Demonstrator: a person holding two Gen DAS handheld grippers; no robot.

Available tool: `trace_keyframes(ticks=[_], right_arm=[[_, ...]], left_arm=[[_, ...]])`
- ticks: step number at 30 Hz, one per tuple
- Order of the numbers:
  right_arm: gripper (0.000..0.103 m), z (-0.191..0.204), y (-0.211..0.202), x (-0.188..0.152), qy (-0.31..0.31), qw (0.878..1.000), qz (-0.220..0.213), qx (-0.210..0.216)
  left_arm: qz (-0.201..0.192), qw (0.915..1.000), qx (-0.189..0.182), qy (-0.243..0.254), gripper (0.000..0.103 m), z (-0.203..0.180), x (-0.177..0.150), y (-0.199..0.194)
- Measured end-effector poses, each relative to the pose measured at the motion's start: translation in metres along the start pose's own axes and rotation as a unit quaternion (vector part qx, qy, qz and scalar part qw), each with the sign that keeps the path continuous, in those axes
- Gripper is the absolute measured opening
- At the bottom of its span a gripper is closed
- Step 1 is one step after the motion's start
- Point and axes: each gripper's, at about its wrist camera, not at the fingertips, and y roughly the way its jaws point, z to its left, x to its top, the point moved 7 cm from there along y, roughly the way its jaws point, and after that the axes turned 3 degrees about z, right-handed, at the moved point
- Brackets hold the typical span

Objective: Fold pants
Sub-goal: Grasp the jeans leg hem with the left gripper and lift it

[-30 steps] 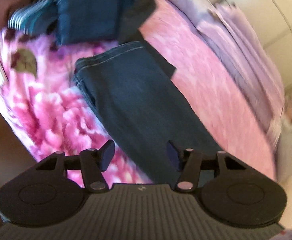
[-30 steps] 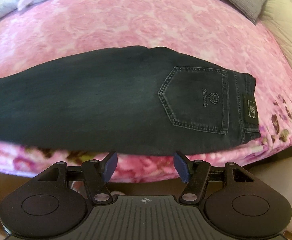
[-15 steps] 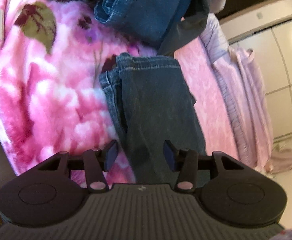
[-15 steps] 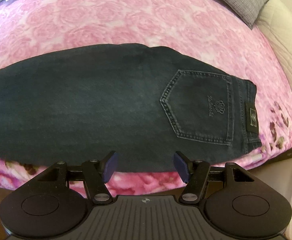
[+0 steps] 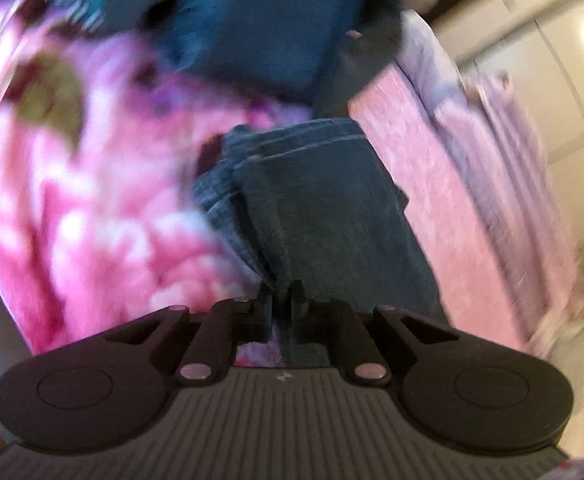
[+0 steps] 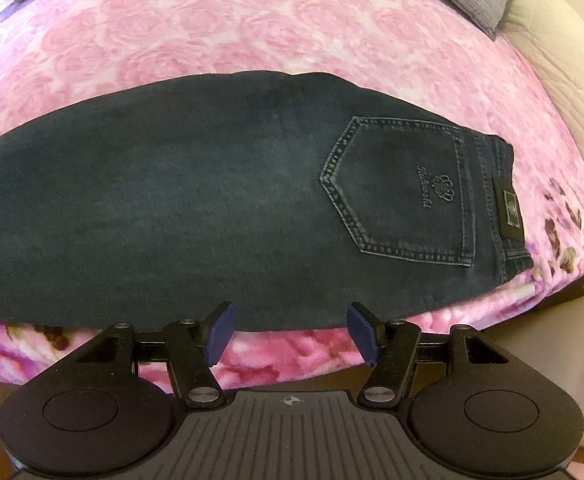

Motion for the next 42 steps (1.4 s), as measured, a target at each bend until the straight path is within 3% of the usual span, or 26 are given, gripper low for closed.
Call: trace_keyframes(ticks=[2, 5, 8, 12, 15, 18, 20, 22, 24, 26, 27, 28, 31, 34, 37, 39, 41, 42], right_arm=[[0.059, -0.007, 0.0, -0.002, 0.001, 1.0, -0.002, -0.005], [0.059, -0.022, 0.001, -0.004, 0.013, 1.0, -0.005, -0.008], [0.059, -0.043, -0.001, -0.007, 0.035, 0.999, -0.011, -0.01], [0.059, -0.071, -0.002, -0.02, 0.065, 0.998, -0.011, -0.013], [0.059, -0.092, -0.003, -0.028, 0.087, 0.996, -0.013, -0.015], [0.059, -0.114, -0.004, -0.038, 0.11, 0.994, -0.014, -0.019], [0.059, -0.129, -0.003, -0.044, 0.123, 0.992, -0.014, -0.021], [0.059, -0.142, -0.002, -0.05, 0.135, 0.991, -0.011, -0.024], [0.059, -0.154, 0.003, -0.056, 0.146, 0.989, -0.006, -0.026], [0.059, -0.161, 0.007, -0.06, 0.156, 0.987, -0.001, -0.021], [0.059, -0.163, 0.008, -0.061, 0.161, 0.987, 0.0, -0.016], [0.059, -0.163, 0.009, -0.061, 0.165, 0.986, -0.005, -0.009], [0.059, -0.154, 0.007, -0.051, 0.186, 0.98, -0.047, 0.048], [0.059, -0.128, 0.011, -0.038, 0.218, 0.96, -0.081, 0.156], [0.059, -0.085, 0.022, -0.022, 0.245, 0.924, -0.093, 0.278], [0.059, -0.055, 0.033, -0.014, 0.261, 0.898, -0.085, 0.344], [0.059, -0.029, 0.046, -0.01, 0.28, 0.875, -0.064, 0.389], [0.059, -0.017, 0.052, -0.009, 0.286, 0.867, -0.055, 0.405]], left_arm=[[0.005, 0.9972, 0.037, 0.064, 0.003, -0.016, 0.002, 0.001], [-0.011, 0.9867, 0.068, 0.147, 0.003, -0.046, 0.001, -0.009], [-0.049, 0.964, 0.075, 0.251, 0.003, -0.098, -0.003, -0.026], [-0.092, 0.9228, 0.032, 0.373, 0.002, -0.19, -0.028, -0.049], [-0.098, 0.8855, -0.049, 0.451, 0.002, -0.262, -0.074, -0.063], [-0.077, 0.8397, -0.121, 0.524, 0.002, -0.312, -0.141, -0.064], [-0.037, 0.8048, -0.164, 0.569, 0.003, -0.33, -0.2, -0.053], [0.015, 0.7805, -0.182, 0.598, 0.005, -0.331, -0.252, -0.03], [0.075, 0.7621, -0.174, 0.619, 0.012, -0.318, -0.299, 0.001], [0.131, 0.7537, -0.144, 0.628, 0.014, -0.296, -0.328, 0.029], [0.148, 0.7519, -0.131, 0.629, 0.014, -0.287, -0.335, 0.034], [0.146, 0.7558, -0.134, 0.624, 0.014, -0.281, -0.334, 0.031], [0.16, 0.7789, -0.155, 0.586, 0.016, -0.276, -0.309, 0.01], [0.15, 0.8166, -0.142, 0.539, 0.016, -0.27, -0.267, -0.004], [0.141, 0.8641, -0.092, 0.474, 0.016, -0.249, -0.216, 0.0], [0.138, 0.8915, -0.065, 0.427, 0.016, -0.234, -0.189, 0.008], [0.137, 0.9109, -0.052, 0.386, 0.016, -0.223, -0.172, 0.01], [0.137, 0.9166, -0.052, 0.372, 0.016, -0.219, -0.165, 0.011]])
